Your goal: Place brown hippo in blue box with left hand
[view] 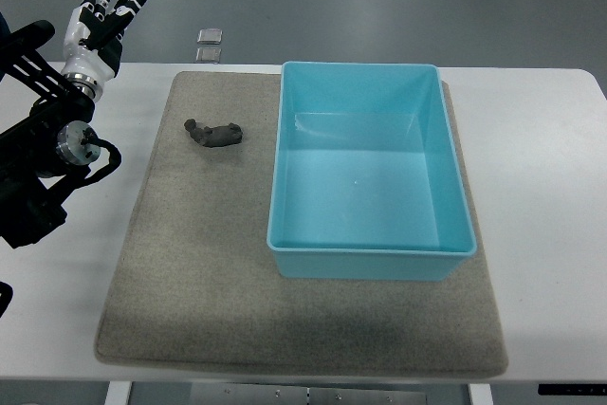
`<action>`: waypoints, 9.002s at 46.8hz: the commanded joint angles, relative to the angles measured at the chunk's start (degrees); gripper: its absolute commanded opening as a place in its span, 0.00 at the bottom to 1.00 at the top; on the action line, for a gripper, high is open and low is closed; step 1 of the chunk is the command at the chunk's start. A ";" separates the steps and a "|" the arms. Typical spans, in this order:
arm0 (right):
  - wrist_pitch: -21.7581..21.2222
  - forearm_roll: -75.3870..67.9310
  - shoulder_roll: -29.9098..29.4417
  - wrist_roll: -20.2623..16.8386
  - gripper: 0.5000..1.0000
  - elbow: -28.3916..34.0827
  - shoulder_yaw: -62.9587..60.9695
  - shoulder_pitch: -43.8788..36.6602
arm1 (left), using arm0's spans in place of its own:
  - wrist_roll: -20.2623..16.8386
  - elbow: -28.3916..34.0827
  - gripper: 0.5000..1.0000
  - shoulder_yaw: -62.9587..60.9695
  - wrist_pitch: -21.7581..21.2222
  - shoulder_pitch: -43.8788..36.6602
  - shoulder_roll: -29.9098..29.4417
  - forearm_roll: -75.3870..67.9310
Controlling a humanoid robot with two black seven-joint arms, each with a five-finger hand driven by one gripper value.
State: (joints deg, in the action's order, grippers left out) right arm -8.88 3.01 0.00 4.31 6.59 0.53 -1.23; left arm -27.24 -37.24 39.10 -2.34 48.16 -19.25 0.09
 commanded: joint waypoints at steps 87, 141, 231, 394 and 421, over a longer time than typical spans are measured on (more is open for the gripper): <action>0.00 -0.02 0.00 0.00 0.87 0.00 0.00 0.00 | -0.27 1.03 0.99 -0.26 1.37 1.41 -1.05 -11.24; 0.00 0.07 0.00 0.00 0.87 0.00 0.00 0.00 | 0.61 -11.72 0.99 -13.96 8.84 6.07 -14.41 -49.74; 0.00 -0.02 0.00 0.00 0.87 0.00 0.00 0.00 | 6.33 -14.00 0.65 -37.78 5.68 12.58 -14.76 -58.45; 0.00 -0.02 0.00 0.00 0.87 0.00 0.00 0.00 | 7.64 -24.55 0.00 -47.72 8.58 27.70 8.35 -71.72; 0.00 -0.02 0.00 0.00 0.87 0.00 0.00 0.00 | 7.64 -24.90 0.77 -47.45 7.61 27.43 8.35 -70.93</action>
State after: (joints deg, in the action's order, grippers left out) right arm -8.88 3.03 0.00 4.30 6.59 0.53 -1.23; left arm -19.60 -61.98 -8.44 5.27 75.58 -10.90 -71.17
